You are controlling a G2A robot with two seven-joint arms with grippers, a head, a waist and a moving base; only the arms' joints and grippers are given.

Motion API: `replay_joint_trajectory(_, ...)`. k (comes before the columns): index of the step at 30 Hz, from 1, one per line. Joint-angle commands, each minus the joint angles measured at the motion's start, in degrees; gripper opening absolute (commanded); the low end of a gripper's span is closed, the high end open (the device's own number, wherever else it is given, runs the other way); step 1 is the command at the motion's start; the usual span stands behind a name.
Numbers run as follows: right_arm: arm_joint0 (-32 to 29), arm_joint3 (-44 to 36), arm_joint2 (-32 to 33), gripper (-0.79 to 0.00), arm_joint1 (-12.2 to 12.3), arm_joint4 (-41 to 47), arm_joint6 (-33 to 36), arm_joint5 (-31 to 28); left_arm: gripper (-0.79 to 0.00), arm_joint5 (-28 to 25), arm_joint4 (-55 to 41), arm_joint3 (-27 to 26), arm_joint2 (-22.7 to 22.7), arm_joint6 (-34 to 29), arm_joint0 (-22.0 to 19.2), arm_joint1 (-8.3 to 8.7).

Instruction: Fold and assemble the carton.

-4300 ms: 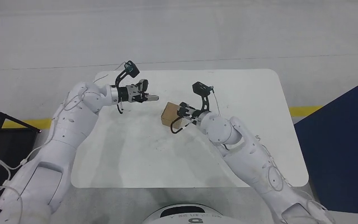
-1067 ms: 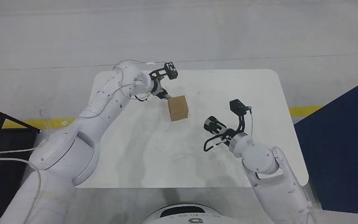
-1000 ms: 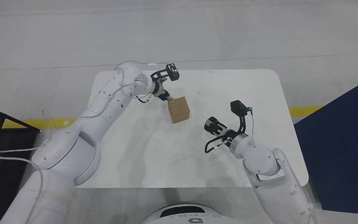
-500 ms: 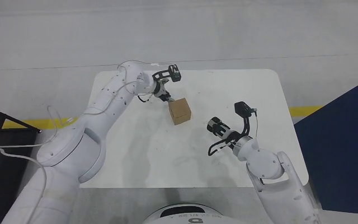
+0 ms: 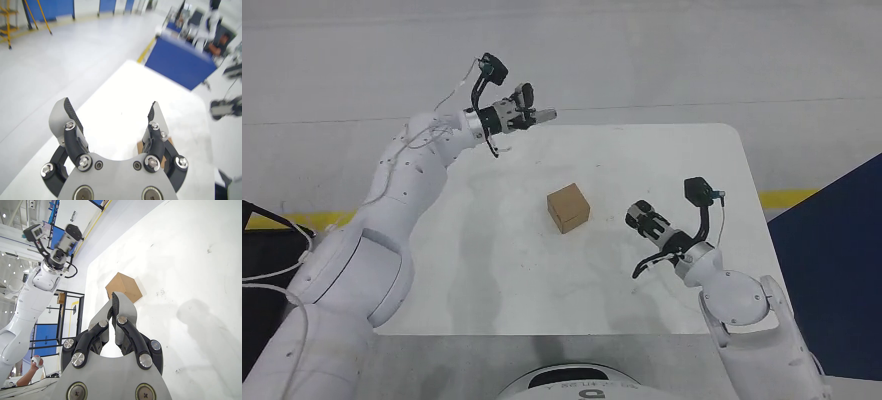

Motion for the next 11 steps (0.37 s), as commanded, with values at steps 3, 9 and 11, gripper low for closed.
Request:
replay_joint_trajectory(3,0.0,0.0,0.0,-0.553,0.0,0.0,0.0,0.0,0.000,0.0,-0.4,-0.3,-0.2,3.9,0.2,0.12)
replay_joint_trajectory(9,0.0,0.0,0.0,-0.211,0.0,0.0,0.0,0.0,-0.001,0.0,0.0,-0.1,0.0,0.4,0.1,0.04)
replay_joint_trajectory(11,0.0,0.0,0.0,-0.126,0.0,0.0,0.0,0.0,0.000,0.0,0.0,-0.1,0.0,0.4,0.1,0.05)
